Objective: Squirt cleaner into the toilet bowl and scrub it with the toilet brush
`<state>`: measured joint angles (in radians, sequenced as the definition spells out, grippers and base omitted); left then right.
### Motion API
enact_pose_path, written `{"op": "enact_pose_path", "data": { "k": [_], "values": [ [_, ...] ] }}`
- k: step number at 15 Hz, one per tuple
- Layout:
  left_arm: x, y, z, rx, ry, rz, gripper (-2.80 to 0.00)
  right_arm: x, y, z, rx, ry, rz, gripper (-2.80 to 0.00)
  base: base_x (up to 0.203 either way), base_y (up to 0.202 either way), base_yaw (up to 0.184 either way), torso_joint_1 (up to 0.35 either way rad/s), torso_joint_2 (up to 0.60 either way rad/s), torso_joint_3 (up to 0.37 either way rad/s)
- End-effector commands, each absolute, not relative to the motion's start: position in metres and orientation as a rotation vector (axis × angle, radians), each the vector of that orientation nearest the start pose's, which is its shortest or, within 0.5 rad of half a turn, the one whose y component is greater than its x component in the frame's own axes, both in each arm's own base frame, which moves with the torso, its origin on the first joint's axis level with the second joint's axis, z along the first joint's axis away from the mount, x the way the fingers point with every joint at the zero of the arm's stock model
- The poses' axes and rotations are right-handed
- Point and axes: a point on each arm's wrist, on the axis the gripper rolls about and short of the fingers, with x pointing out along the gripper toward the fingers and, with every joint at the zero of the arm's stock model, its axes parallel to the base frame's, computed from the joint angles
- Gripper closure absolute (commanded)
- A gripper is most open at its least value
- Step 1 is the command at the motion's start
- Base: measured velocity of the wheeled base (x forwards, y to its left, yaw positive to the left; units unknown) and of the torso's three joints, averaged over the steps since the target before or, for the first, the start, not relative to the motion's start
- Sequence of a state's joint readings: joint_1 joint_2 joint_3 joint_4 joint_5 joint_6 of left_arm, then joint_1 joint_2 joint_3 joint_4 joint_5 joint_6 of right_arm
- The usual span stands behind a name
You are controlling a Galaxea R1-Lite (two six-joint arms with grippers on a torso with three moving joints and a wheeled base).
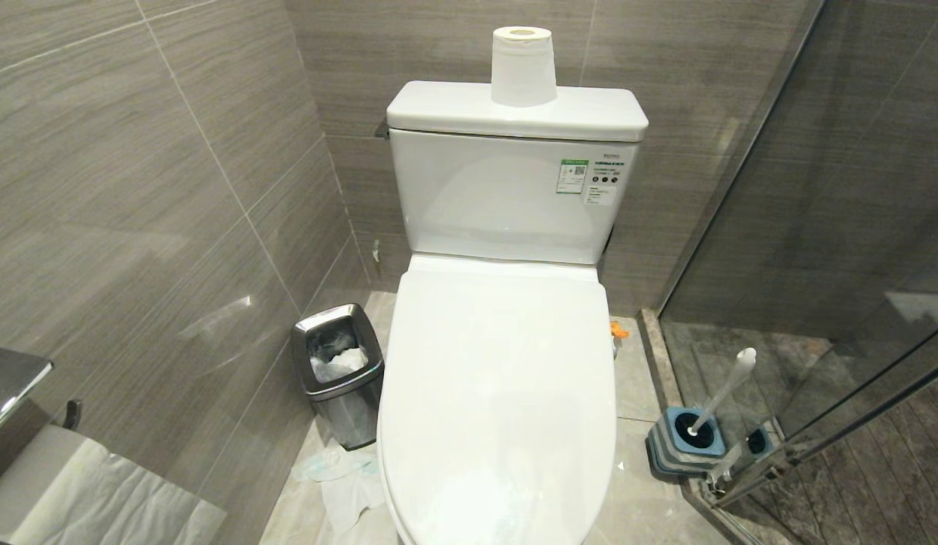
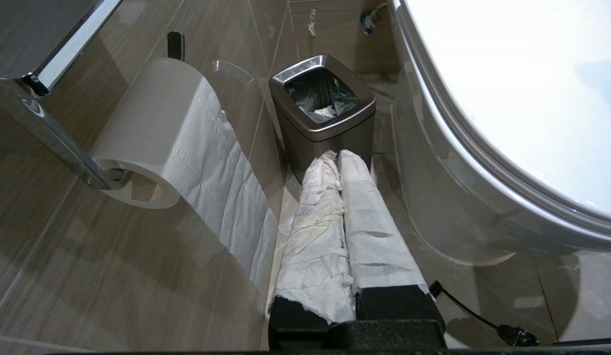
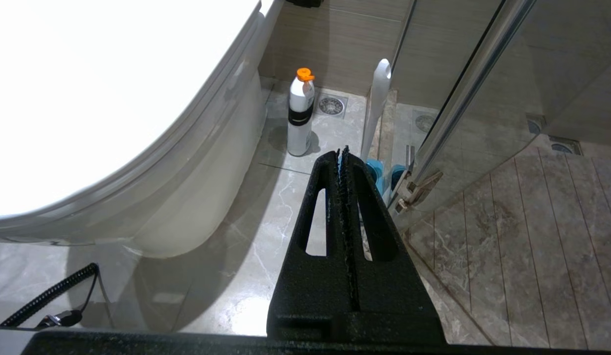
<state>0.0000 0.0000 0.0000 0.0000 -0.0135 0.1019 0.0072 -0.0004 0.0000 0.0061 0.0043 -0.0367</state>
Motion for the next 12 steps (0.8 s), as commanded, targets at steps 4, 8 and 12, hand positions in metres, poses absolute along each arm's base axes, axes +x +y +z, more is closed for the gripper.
{"op": "enact_pose_path", "data": {
  "k": [4, 8, 12],
  "values": [
    [-0.0227, -0.0003, 0.0755, 0.103, 0.001, -0.014, 0.00, -0.0228, -0.0001, 0.0748, -0.037, 0.006, 0.012, 0.00, 0.000, 0.000, 0.000, 0.000, 0.00, 0.000],
    [-0.0227, -0.0003, 0.0755, 0.103, 0.001, -0.014, 0.00, -0.0227, -0.0001, 0.0744, -0.037, 0.007, 0.012, 0.00, 0.000, 0.000, 0.000, 0.000, 0.00, 0.000],
    [-0.0227, -0.0003, 0.0755, 0.103, 0.001, -0.014, 0.00, -0.0227, -0.0001, 0.0744, -0.037, 0.007, 0.012, 0.00, 0.000, 0.000, 0.000, 0.000, 0.00, 0.000]
  ]
}}
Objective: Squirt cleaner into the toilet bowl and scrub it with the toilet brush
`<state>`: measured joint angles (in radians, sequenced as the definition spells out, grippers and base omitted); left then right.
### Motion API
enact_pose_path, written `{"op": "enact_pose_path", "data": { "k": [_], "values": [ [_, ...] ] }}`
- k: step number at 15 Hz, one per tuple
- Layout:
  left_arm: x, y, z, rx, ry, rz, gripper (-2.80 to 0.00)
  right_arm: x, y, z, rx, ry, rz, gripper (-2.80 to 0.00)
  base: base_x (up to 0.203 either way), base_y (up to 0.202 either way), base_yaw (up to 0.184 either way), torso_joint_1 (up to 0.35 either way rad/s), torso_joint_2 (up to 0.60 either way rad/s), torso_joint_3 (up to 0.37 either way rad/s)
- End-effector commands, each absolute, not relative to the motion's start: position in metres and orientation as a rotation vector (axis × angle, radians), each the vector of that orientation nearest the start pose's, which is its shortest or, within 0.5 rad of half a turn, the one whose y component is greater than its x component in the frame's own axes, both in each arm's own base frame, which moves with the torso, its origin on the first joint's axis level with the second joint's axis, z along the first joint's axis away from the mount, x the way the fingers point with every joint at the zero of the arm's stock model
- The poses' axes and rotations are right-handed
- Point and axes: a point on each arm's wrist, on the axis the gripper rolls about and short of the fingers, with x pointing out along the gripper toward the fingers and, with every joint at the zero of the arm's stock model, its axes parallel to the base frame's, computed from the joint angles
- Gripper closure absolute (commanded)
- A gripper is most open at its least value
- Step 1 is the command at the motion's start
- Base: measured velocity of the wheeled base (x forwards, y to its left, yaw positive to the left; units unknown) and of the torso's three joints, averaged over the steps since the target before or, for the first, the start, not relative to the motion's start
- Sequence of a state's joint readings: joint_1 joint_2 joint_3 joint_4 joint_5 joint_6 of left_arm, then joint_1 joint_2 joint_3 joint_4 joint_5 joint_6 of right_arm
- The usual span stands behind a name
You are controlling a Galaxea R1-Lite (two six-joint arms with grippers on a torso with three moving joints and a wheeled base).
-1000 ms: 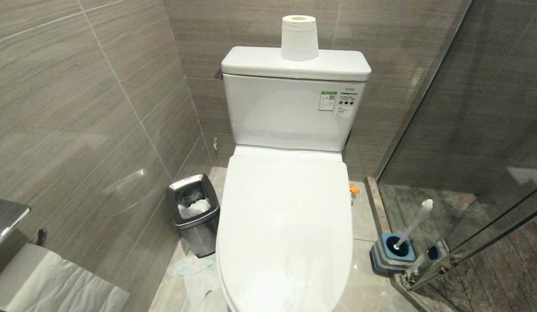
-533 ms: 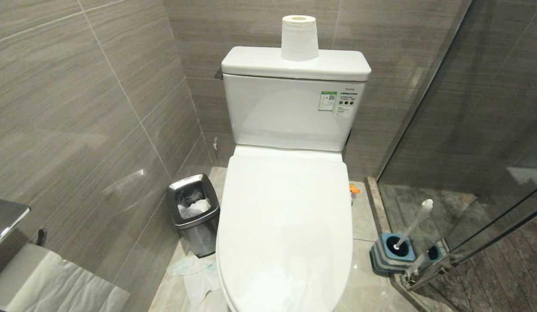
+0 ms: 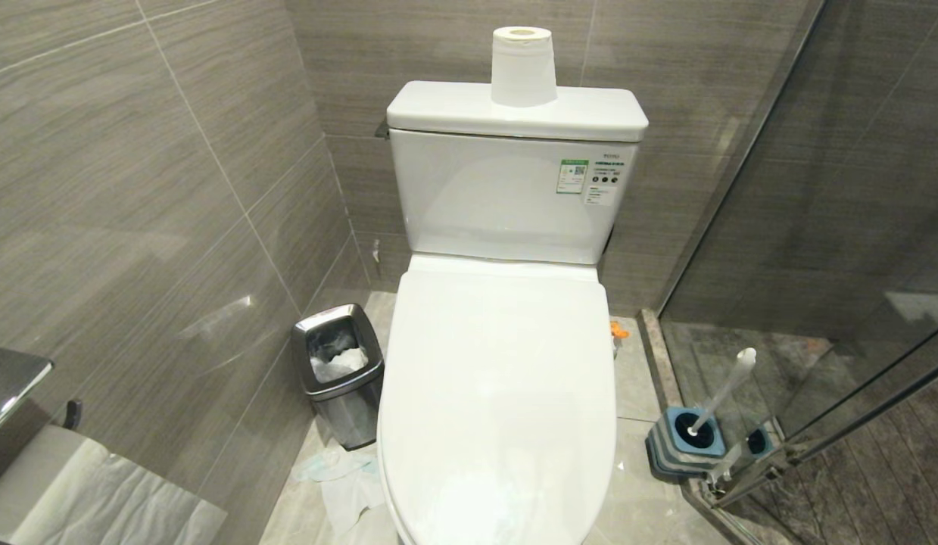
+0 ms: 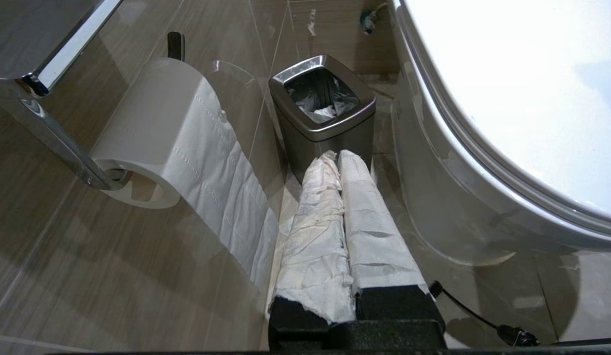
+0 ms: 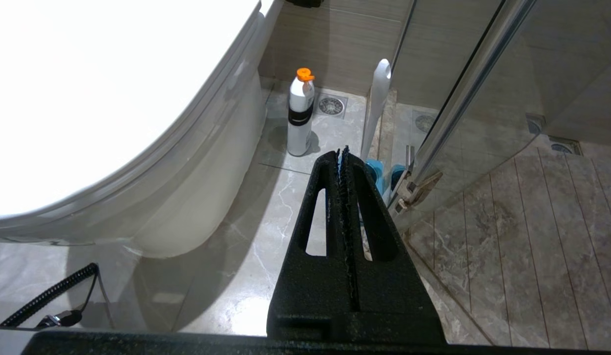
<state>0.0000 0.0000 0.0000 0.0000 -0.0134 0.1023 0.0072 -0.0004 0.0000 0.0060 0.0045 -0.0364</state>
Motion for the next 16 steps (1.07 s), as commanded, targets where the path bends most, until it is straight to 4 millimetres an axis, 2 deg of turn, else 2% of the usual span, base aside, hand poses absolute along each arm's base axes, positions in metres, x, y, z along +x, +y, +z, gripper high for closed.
{"op": "enact_pose_path", "data": {
  "k": [1, 16],
  "values": [
    [-0.0227, -0.0003, 0.0755, 0.103, 0.001, -0.014, 0.00, -0.0228, -0.0001, 0.0747, -0.037, 0.006, 0.012, 0.00, 0.000, 0.000, 0.000, 0.000, 0.00, 0.000],
    [-0.0227, -0.0003, 0.0755, 0.103, 0.001, -0.014, 0.00, -0.0228, -0.0001, 0.0749, -0.037, 0.006, 0.012, 0.00, 0.000, 0.000, 0.000, 0.000, 0.00, 0.000]
  ]
}}
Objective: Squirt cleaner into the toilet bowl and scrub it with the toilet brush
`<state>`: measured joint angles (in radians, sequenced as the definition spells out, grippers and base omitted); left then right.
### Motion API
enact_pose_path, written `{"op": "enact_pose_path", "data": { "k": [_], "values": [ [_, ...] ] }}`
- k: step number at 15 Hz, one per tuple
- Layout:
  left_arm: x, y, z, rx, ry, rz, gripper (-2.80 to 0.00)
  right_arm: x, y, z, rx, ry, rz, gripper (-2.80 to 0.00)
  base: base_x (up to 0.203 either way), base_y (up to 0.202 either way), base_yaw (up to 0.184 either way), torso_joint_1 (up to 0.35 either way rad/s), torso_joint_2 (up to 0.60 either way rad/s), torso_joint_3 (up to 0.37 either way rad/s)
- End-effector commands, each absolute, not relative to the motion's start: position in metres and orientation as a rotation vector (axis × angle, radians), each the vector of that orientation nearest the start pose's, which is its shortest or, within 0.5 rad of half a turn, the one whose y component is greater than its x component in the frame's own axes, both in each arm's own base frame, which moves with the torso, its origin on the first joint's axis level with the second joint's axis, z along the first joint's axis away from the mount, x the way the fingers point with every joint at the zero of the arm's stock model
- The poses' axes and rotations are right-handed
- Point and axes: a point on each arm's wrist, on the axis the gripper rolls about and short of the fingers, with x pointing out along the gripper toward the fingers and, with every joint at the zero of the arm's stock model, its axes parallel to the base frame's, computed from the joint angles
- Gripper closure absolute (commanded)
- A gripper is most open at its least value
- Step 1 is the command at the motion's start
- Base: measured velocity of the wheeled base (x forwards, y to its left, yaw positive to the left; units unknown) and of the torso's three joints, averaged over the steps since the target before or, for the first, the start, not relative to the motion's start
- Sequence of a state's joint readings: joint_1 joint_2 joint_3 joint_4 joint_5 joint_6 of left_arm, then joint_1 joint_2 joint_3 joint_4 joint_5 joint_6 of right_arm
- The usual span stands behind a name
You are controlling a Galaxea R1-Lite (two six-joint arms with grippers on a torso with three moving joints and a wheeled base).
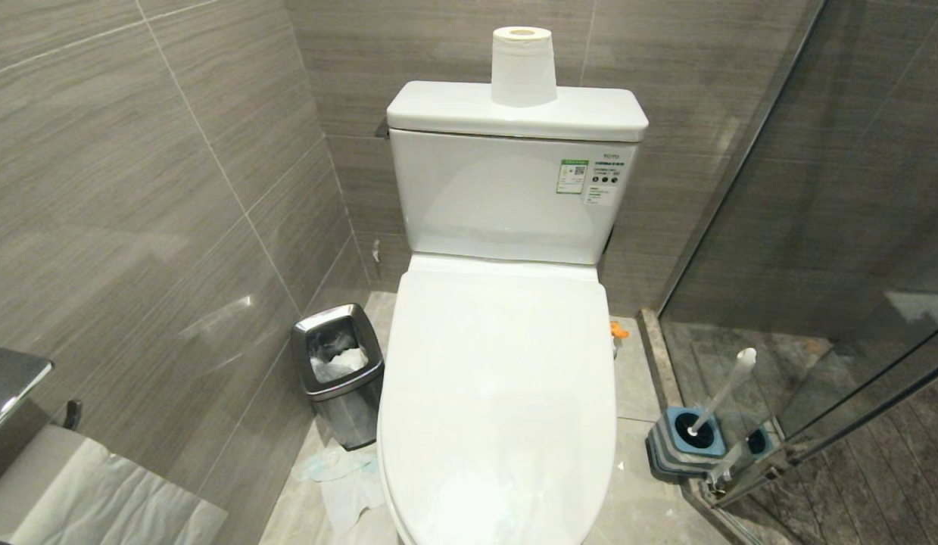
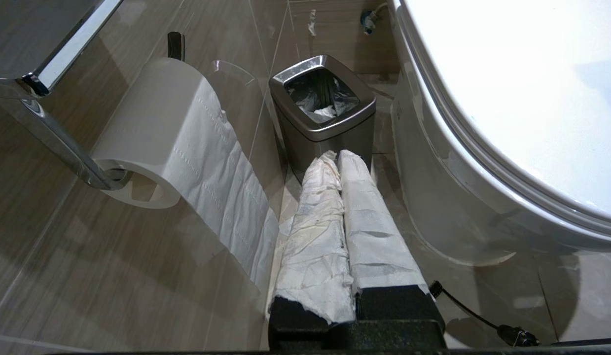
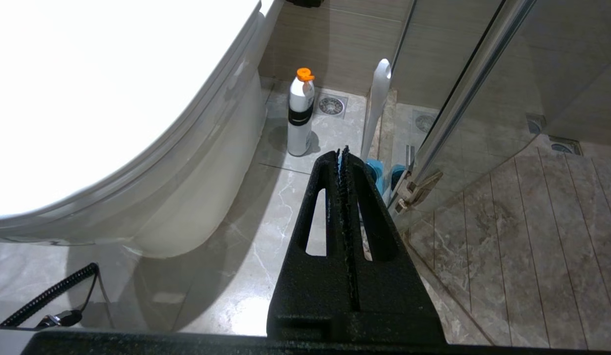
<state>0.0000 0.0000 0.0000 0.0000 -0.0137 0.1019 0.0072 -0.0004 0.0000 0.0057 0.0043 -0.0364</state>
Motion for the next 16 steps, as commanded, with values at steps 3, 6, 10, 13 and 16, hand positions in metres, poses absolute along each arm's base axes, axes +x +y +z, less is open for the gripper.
{"op": "enact_pose_path", "data": {
  "k": [3, 6, 10, 13, 16],
  "values": [
    [-0.0227, -0.0003, 0.0755, 0.103, 0.001, -0.014, 0.00, -0.0228, -0.0001, 0.0749, -0.037, 0.006, 0.012, 0.00, 0.000, 0.000, 0.000, 0.000, 0.00, 0.000],
    [-0.0227, -0.0003, 0.0755, 0.103, 0.001, -0.014, 0.00, -0.0227, -0.0001, 0.0744, -0.037, 0.007, 0.012, 0.00, 0.000, 0.000, 0.000, 0.000, 0.00, 0.000],
    [-0.0227, -0.0003, 0.0755, 0.103, 0.001, -0.014, 0.00, -0.0227, -0.0001, 0.0745, -0.037, 0.007, 0.012, 0.00, 0.000, 0.000, 0.000, 0.000, 0.00, 0.000],
    [-0.0227, -0.0003, 0.0755, 0.103, 0.001, -0.014, 0.00, -0.0227, -0.0001, 0.0744, -0.037, 0.007, 0.012, 0.00, 0.000, 0.000, 0.000, 0.000, 0.00, 0.000],
    [-0.0227, -0.0003, 0.0755, 0.103, 0.001, -0.014, 0.00, -0.0227, -0.0001, 0.0744, -0.037, 0.007, 0.013, 0.00, 0.000, 0.000, 0.000, 0.000, 0.00, 0.000]
  ]
}}
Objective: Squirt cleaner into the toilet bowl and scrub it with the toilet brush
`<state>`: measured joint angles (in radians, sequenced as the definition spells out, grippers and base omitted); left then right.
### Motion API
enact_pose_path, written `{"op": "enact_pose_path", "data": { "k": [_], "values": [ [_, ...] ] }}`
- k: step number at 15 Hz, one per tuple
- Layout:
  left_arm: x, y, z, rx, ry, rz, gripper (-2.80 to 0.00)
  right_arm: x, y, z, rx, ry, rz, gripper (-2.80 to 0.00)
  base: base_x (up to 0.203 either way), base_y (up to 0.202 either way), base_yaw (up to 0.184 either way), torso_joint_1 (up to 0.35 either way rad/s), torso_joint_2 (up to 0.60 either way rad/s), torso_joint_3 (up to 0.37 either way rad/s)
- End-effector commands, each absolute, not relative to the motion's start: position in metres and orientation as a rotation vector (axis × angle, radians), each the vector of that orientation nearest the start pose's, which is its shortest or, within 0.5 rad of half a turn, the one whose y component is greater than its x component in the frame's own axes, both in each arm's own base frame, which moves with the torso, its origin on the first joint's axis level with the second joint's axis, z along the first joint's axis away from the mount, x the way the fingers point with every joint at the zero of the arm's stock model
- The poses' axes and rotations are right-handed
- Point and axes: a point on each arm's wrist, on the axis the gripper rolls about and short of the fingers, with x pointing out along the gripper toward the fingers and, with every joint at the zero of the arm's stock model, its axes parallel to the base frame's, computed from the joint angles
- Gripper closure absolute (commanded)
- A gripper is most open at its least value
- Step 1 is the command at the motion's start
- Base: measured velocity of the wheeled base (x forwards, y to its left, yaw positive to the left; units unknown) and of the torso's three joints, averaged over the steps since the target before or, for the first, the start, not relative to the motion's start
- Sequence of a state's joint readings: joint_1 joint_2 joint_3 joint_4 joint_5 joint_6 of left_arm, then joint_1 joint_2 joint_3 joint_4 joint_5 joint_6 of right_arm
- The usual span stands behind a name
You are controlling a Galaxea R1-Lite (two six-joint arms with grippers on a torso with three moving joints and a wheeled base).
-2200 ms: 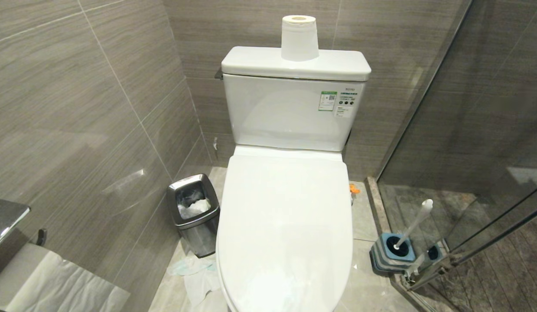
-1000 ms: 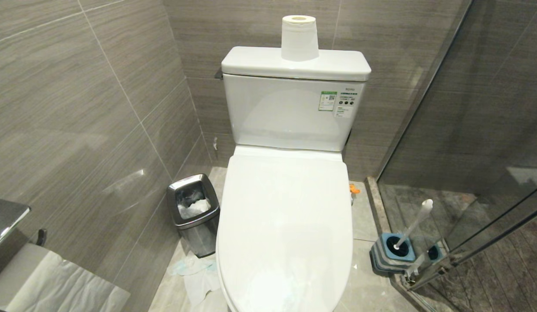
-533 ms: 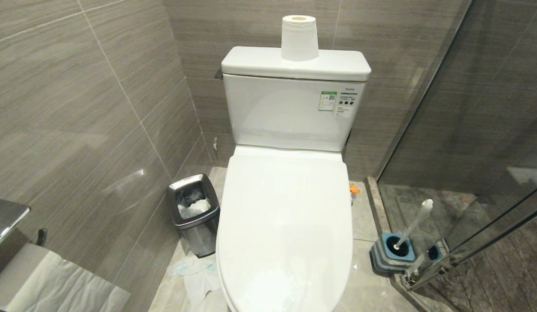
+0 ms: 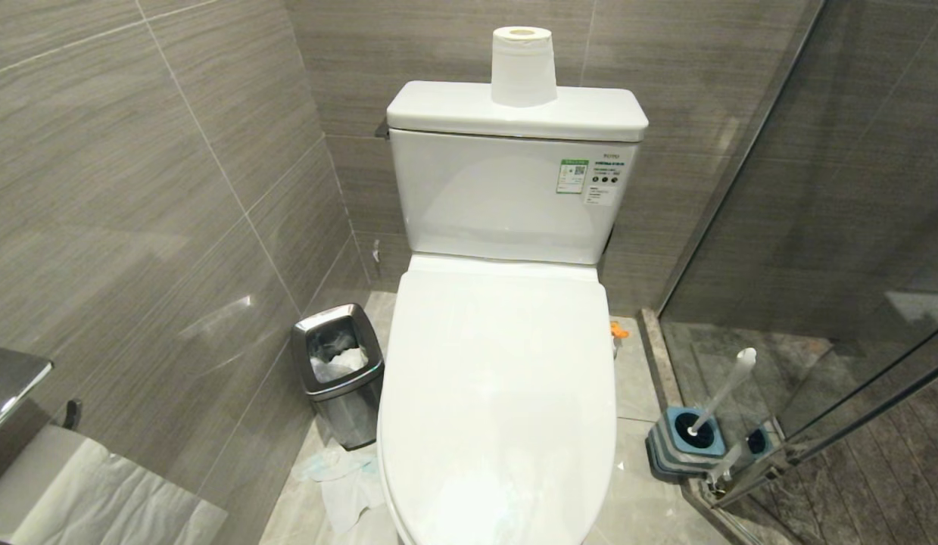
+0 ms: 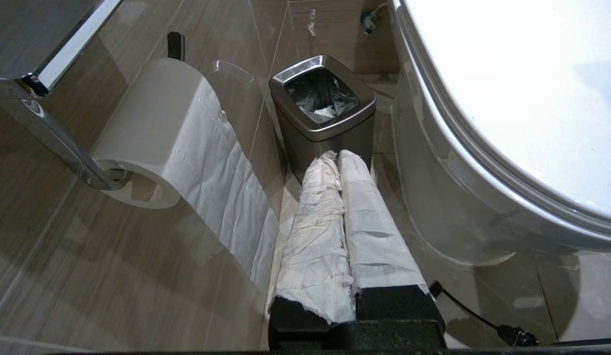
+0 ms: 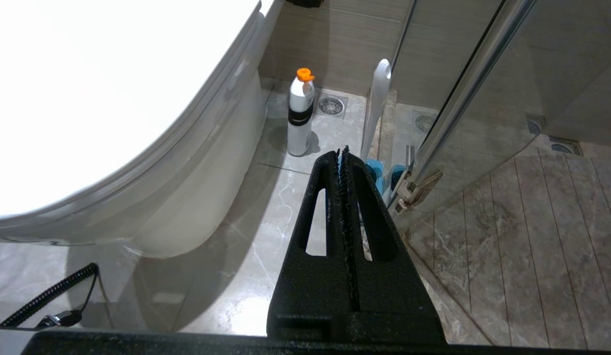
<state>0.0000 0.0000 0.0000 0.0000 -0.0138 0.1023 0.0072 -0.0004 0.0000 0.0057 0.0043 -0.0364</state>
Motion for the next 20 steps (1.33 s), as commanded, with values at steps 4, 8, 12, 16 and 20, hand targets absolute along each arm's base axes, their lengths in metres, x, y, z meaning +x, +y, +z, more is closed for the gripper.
{"op": "enact_pose_path", "data": {
  "k": [4, 8, 12, 16, 20],
  "values": [
    [-0.0227, -0.0003, 0.0755, 0.103, 0.001, -0.014, 0.00, -0.0227, -0.0001, 0.0744, -0.037, 0.007, 0.012, 0.00, 0.000, 0.000, 0.000, 0.000, 0.00, 0.000],
    [-0.0227, -0.0003, 0.0755, 0.103, 0.001, -0.014, 0.00, -0.0228, -0.0001, 0.0747, -0.037, 0.006, 0.012, 0.00, 0.000, 0.000, 0.000, 0.000, 0.00, 0.000],
    [-0.0227, -0.0003, 0.0755, 0.103, 0.001, -0.014, 0.00, -0.0227, -0.0001, 0.0744, -0.037, 0.007, 0.012, 0.00, 0.000, 0.000, 0.000, 0.000, 0.00, 0.000],
    [-0.0227, -0.0003, 0.0755, 0.103, 0.001, -0.014, 0.00, -0.0227, -0.0001, 0.0744, -0.037, 0.007, 0.012, 0.00, 0.000, 0.000, 0.000, 0.000, 0.00, 0.000],
    [-0.0227, -0.0003, 0.0755, 0.103, 0.001, -0.014, 0.00, -0.0227, -0.0001, 0.0745, -0.037, 0.007, 0.012, 0.00, 0.000, 0.000, 0.000, 0.000, 0.00, 0.000]
  ]
}}
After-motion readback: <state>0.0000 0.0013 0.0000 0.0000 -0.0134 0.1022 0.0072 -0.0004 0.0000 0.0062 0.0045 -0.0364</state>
